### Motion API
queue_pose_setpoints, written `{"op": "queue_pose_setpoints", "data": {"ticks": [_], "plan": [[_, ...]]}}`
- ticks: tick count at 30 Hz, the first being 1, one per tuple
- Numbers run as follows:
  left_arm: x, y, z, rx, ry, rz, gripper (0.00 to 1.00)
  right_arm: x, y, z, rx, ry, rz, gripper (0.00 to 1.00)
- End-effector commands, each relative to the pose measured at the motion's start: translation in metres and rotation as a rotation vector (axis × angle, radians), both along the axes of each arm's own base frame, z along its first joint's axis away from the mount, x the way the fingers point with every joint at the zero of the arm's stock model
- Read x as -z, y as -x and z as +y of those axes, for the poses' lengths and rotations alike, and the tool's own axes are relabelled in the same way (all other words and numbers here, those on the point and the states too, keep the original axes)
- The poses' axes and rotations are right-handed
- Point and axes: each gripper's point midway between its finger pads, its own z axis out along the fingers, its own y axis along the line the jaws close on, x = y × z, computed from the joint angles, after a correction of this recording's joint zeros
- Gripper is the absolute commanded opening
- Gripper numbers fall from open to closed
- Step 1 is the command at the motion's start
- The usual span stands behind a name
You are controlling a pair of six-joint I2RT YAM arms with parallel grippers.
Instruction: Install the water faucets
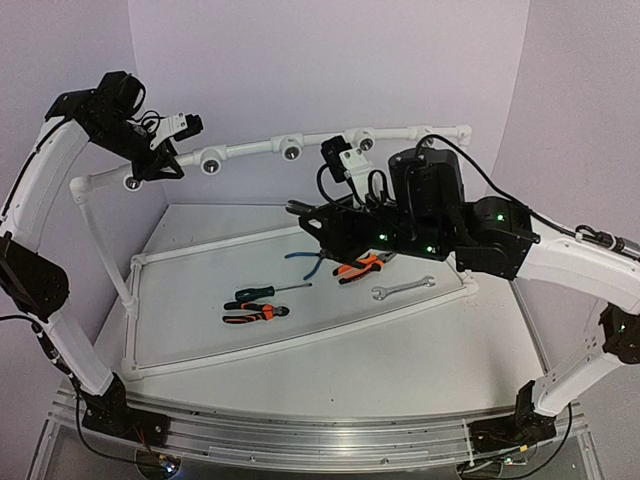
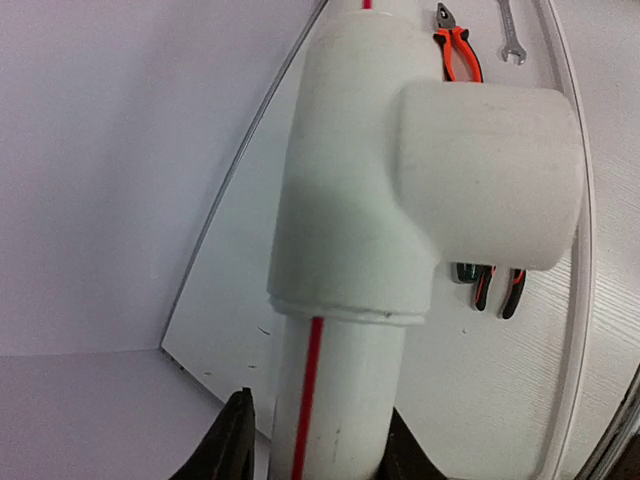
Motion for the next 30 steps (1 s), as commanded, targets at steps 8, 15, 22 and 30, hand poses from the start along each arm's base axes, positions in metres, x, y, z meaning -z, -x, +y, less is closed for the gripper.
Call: {"op": "queue_pose_setpoints", "data": {"ticks": [8, 15, 22, 30], "plan": [[0.035, 0.085, -0.080, -0.046, 0.264, 0.480, 0.00, -0.052, -0.027, 0.015, 0.252, -0.105, -0.135, 0.00], [0.020, 0.068, -0.105, -0.149, 0.440, 0.560, 0.00, -0.055, -0.024, 0.037, 0.312, -0.056, -0.208, 0.00], [0.007, 0.065, -0.120, -0.184, 0.571, 0.514, 0.00, -0.052, -0.026, 0.059, 0.365, -0.019, -0.218, 0.00], [0.021, 0.063, -0.119, -0.228, 0.553, 0.513, 0.00, -0.044, -0.037, 0.078, 0.405, 0.049, -0.210, 0.00]]}}
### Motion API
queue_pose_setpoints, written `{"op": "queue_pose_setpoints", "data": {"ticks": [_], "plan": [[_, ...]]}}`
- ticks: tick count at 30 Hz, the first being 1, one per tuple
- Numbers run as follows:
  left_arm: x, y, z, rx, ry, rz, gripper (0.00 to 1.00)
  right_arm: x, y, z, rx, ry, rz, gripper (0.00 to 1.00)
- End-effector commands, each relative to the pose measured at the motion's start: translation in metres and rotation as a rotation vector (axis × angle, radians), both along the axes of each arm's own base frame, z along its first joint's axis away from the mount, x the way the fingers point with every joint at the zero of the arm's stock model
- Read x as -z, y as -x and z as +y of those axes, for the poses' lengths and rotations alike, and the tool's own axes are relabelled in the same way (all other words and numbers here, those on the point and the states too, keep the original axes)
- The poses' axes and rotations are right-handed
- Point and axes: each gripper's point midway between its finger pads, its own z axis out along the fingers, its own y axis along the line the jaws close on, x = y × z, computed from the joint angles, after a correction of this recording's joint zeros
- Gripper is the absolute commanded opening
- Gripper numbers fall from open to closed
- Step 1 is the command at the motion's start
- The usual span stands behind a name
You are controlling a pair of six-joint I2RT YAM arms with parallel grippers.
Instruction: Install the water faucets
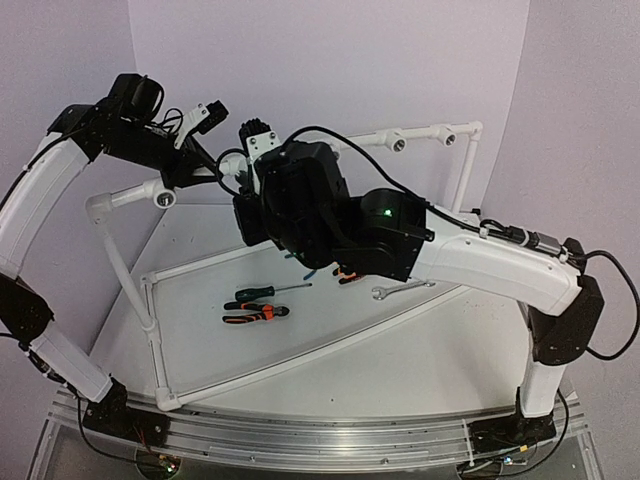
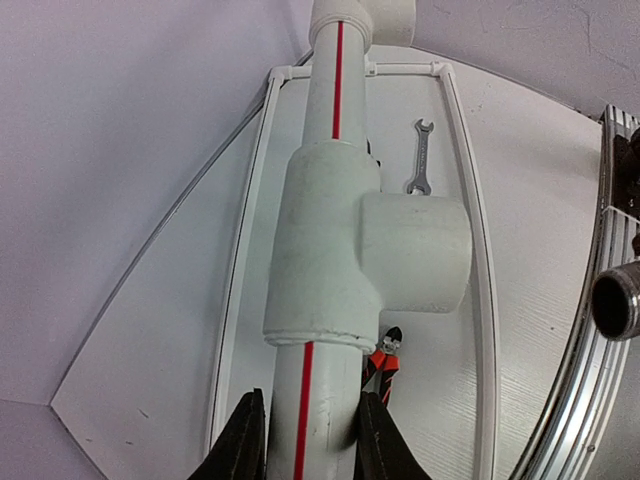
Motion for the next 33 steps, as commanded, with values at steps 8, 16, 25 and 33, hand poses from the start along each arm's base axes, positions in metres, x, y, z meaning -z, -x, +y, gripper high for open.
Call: {"op": "queue_pose_setpoints", "data": {"ticks": [8, 16, 25, 33], "plan": [[0.062, 0.011, -0.013, -0.154, 0.051, 0.414, 0.00, -0.002, -0.022, -0.019, 0.097, 0.013, 0.046, 0.00], [0.081, 0.014, -0.002, -0.162, -0.045, 0.424, 0.00, 0.005, -0.034, -0.022, 0.136, 0.047, 0.051, 0.00], [0.077, 0.014, -0.007, -0.142, -0.019, 0.421, 0.00, 0.009, -0.045, -0.014, 0.111, 0.023, 0.078, 0.00], [0.077, 0.014, -0.012, -0.139, 0.010, 0.444, 0.00, -0.002, -0.046, -0.016, 0.124, -0.019, 0.068, 0.00]]}}
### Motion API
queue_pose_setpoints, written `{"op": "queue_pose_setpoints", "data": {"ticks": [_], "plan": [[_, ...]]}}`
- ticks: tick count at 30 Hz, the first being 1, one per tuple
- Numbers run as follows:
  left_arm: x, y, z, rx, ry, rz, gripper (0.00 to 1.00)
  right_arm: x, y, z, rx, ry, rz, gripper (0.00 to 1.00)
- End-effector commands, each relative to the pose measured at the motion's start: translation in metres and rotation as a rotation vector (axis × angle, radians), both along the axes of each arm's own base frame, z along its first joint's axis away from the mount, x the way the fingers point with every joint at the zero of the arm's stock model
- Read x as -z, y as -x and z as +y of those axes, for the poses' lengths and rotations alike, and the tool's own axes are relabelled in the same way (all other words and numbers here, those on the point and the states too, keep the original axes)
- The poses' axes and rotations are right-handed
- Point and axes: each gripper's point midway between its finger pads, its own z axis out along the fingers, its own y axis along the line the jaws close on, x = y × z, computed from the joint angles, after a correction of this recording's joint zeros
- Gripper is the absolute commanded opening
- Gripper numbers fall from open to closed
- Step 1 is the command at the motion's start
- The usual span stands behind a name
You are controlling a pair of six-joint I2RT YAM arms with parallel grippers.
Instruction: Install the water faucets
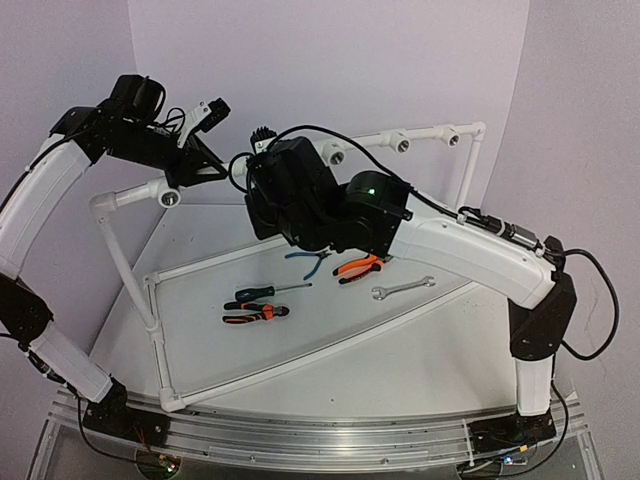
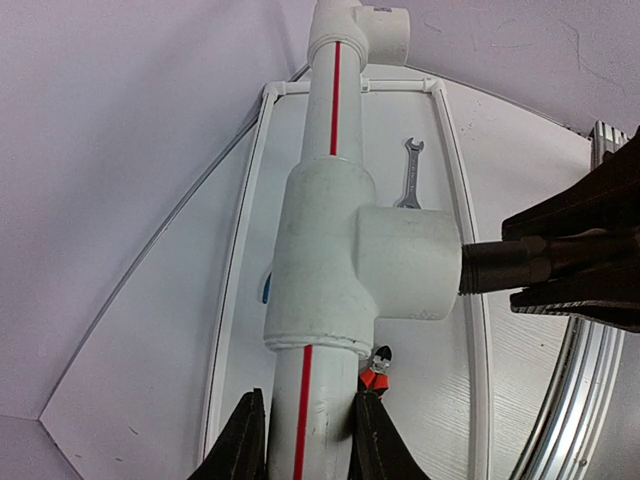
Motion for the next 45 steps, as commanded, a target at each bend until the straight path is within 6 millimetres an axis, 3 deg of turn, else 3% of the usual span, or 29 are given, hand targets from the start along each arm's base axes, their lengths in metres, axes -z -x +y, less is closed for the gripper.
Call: {"op": "queue_pose_setpoints", "data": {"ticks": [1, 5, 12, 20, 32, 38, 42, 45], "plan": [[0.078, 0.015, -0.003, -0.146, -0.035, 0.440, 0.00, -0.038, -0.002, -0.001, 0.015, -0.131, -0.035, 0.00], [0.077, 0.014, -0.003, -0.151, -0.028, 0.439, 0.00, -0.045, 0.000, -0.003, 0.022, -0.156, -0.050, 0.00], [0.074, 0.013, -0.005, -0.154, -0.012, 0.438, 0.00, -0.032, -0.010, -0.002, 0.079, -0.150, -0.077, 0.00], [0.074, 0.016, -0.007, -0.138, -0.004, 0.446, 0.00, -0.039, -0.019, -0.008, 0.131, -0.212, -0.097, 0.00], [0.064, 0.027, -0.021, -0.079, 0.021, 0.449, 0.00, -0.038, -0.025, 0.005, 0.143, -0.244, -0.105, 0.00], [0.065, 0.034, -0.027, -0.060, 0.027, 0.465, 0.00, -0.033, -0.026, 0.009, 0.168, -0.366, -0.047, 0.00], [0.067, 0.035, -0.027, -0.058, 0.018, 0.464, 0.00, -0.043, -0.026, 0.015, 0.142, -0.479, 0.000, 0.00], [0.066, 0.035, -0.027, -0.056, 0.016, 0.458, 0.00, -0.049, -0.034, 0.008, 0.138, -0.592, 0.068, 0.00]]}}
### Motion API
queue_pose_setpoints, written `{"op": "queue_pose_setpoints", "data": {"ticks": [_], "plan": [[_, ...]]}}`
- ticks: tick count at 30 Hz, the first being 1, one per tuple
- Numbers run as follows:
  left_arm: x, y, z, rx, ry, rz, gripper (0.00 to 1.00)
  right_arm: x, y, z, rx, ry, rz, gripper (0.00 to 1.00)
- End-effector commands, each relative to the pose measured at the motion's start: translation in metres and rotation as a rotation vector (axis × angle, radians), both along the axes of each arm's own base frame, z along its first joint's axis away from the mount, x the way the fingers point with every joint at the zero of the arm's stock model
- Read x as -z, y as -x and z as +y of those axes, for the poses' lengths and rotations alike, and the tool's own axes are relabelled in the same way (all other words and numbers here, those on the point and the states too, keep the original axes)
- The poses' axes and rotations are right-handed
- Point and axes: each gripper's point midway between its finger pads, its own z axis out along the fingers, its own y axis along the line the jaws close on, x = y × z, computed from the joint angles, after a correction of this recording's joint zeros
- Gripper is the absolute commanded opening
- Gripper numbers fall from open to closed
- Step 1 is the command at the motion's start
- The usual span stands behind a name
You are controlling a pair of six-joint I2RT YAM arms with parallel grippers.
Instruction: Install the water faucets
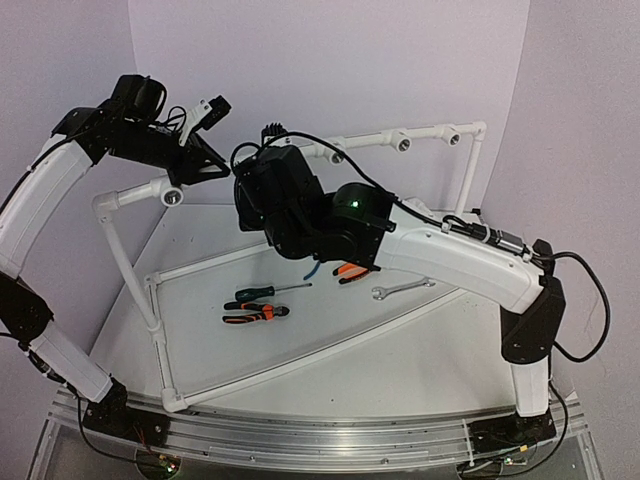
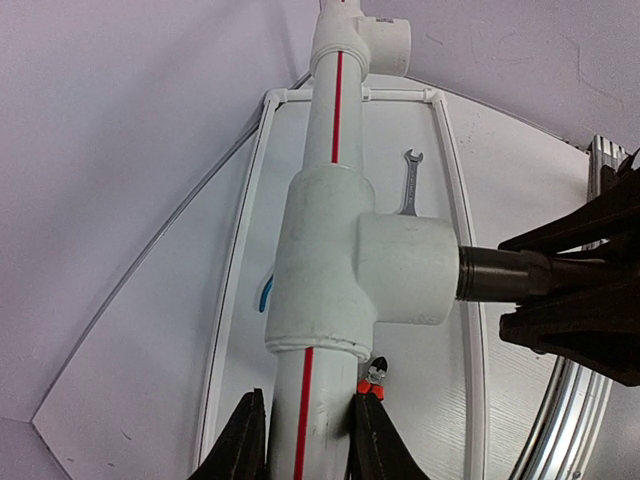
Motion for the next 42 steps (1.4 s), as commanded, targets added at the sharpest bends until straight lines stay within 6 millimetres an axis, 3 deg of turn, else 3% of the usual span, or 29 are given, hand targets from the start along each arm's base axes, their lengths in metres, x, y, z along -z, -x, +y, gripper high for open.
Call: {"op": "queue_pose_setpoints", "data": {"ticks": [1, 5, 11, 21, 26, 32, 42], "plan": [[0.069, 0.037, -0.022, -0.046, -0.016, 0.449, 0.00, -0.041, -0.031, -0.004, -0.004, -0.410, 0.072, 0.00], [0.070, 0.037, -0.023, -0.044, -0.017, 0.447, 0.00, -0.050, -0.036, -0.011, -0.020, -0.606, 0.126, 0.00], [0.070, 0.037, -0.023, -0.043, -0.018, 0.441, 0.00, -0.056, -0.038, -0.008, -0.027, -0.699, 0.150, 0.00], [0.071, 0.037, -0.024, -0.041, -0.018, 0.437, 0.00, -0.003, -0.054, -0.012, 0.031, -0.960, 0.307, 0.00], [0.074, 0.039, -0.024, -0.040, -0.018, 0.444, 0.00, -0.007, -0.055, -0.005, -0.016, -1.026, 0.337, 0.00], [0.074, 0.039, -0.026, -0.037, -0.016, 0.446, 0.00, -0.007, -0.057, 0.008, -0.095, -1.237, 0.391, 0.00], [0.077, 0.042, -0.028, -0.030, -0.019, 0.455, 0.00, 0.005, -0.061, 0.002, -0.086, -1.377, 0.401, 0.00]]}}
